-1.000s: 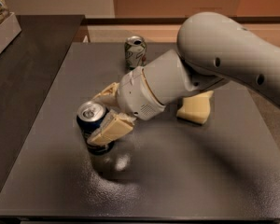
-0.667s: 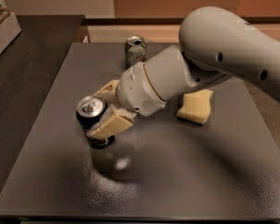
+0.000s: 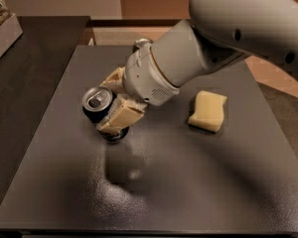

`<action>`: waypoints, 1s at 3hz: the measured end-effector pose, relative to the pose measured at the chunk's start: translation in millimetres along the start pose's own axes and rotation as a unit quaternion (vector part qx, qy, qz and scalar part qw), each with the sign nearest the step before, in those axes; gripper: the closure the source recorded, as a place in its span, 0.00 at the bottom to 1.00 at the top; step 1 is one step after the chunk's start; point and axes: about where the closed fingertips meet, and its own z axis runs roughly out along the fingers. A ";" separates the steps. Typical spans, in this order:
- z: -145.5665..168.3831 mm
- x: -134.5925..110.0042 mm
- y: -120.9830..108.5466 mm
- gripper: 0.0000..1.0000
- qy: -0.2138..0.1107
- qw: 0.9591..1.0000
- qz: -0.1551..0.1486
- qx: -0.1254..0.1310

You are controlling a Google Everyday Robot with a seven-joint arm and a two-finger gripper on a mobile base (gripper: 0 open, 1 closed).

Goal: Knock pepsi can over

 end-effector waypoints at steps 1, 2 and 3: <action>-12.2 6.3 -12.7 1.00 0.065 0.997 -0.031 0.013; -20.2 22.5 -17.4 1.00 0.137 0.988 -0.064 0.011; -20.4 36.3 -15.3 1.00 0.199 0.975 -0.095 0.003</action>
Offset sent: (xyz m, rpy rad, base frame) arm 0.0362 -0.0530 -0.0070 -0.4501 -0.2239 0.0303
